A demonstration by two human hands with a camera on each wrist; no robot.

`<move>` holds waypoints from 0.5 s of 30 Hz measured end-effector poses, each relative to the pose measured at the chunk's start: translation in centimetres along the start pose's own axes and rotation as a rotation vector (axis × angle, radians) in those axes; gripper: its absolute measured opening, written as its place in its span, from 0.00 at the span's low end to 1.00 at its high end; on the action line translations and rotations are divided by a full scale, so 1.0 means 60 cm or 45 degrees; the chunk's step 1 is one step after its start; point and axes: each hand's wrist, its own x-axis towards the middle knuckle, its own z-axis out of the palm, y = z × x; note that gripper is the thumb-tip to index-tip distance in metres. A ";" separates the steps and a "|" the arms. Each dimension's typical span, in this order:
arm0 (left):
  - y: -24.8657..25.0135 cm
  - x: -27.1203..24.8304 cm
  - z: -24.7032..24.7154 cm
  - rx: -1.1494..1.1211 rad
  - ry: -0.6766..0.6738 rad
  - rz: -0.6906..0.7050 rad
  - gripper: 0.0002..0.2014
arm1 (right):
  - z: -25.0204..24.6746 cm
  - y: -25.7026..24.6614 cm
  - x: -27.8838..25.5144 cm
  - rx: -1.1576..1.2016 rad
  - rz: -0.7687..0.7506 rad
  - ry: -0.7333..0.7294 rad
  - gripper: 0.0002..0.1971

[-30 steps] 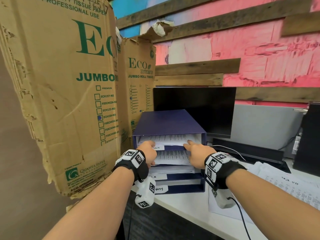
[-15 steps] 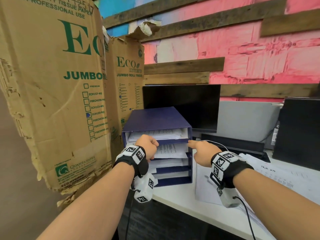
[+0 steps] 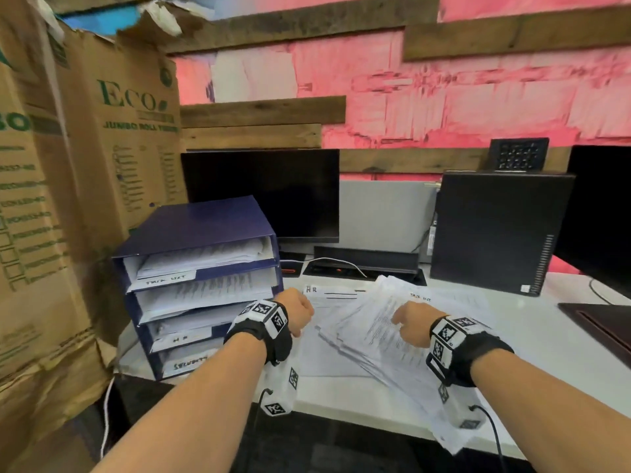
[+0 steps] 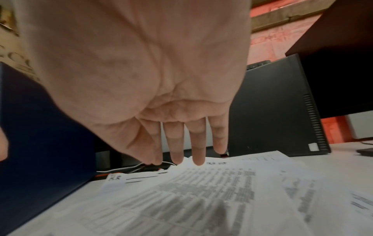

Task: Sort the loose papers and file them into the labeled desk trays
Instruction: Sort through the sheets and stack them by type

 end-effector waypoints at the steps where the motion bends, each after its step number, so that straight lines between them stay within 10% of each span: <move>1: 0.009 0.013 0.015 0.023 -0.031 0.006 0.10 | 0.002 0.017 0.002 -0.006 0.024 -0.013 0.23; 15: 0.073 0.131 0.169 0.207 -0.156 -0.064 0.24 | 0.029 0.148 0.017 0.000 -0.021 -0.322 0.21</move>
